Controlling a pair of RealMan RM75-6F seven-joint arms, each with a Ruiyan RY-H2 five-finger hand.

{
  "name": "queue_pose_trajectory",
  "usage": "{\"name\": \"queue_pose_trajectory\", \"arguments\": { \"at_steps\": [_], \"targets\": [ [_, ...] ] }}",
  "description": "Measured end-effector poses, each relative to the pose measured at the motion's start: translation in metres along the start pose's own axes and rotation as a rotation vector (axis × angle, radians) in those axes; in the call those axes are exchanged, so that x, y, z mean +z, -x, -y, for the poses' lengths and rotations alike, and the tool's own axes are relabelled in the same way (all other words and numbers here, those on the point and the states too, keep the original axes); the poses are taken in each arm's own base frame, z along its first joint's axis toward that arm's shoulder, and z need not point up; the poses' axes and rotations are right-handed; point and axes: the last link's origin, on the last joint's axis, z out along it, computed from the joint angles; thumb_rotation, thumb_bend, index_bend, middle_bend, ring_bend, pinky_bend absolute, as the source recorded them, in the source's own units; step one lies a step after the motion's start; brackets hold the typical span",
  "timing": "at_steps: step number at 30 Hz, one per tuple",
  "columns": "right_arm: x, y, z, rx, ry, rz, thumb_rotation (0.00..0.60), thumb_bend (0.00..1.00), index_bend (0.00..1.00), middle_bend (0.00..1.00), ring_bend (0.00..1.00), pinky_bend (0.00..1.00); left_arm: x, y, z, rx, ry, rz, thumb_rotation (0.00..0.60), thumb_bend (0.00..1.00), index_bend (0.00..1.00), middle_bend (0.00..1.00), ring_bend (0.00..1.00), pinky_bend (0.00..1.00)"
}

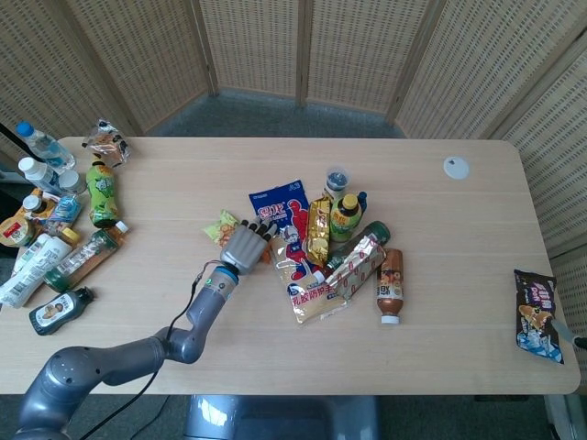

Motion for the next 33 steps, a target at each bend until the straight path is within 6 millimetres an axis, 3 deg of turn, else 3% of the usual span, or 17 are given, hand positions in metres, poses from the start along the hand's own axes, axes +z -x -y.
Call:
{"name": "queue_pose_trajectory", "arguments": {
  "at_steps": [1, 5, 19, 27, 33],
  "targets": [
    [0.0, 0.0, 0.0, 0.001, -0.001, -0.002, 0.6, 0.0, 0.0, 0.0, 0.0, 0.0, 0.001, 0.0, -0.001, 0.002, -0.002, -0.012, 0.6, 0.0, 0.47, 0.7, 0.73, 0.69],
    [0.0, 0.0, -0.002, 0.001, 0.0, -0.001, 0.6, 0.0, 0.0, 0.0, 0.0, 0.0, 0.0, -0.005, -0.005, -0.017, -0.001, -0.072, 0.6, 0.0, 0.6, 0.86, 0.85, 0.78],
    [-0.003, 0.0, 0.004, 0.004, -0.022, 0.004, 0.6, 0.0, 0.0, 0.0, 0.0, 0.0, -0.022, -0.039, 0.008, -0.061, 0.003, -0.187, 0.6, 0.0, 0.62, 0.83, 0.84, 0.78],
    [-0.006, -0.001, 0.008, 0.019, -0.036, 0.004, 0.6, 0.0, 0.0, 0.0, 0.0, 0.0, -0.066, -0.084, 0.009, -0.123, 0.097, -0.266, 0.6, 0.0, 0.64, 0.84, 0.84, 0.77],
    [-0.009, -0.005, 0.012, 0.033, -0.051, -0.004, 0.6, 0.0, 0.0, 0.0, 0.0, 0.0, -0.105, -0.124, 0.022, -0.135, 0.125, -0.349, 0.6, 0.0, 0.64, 0.84, 0.84, 0.78]
  ]
}}
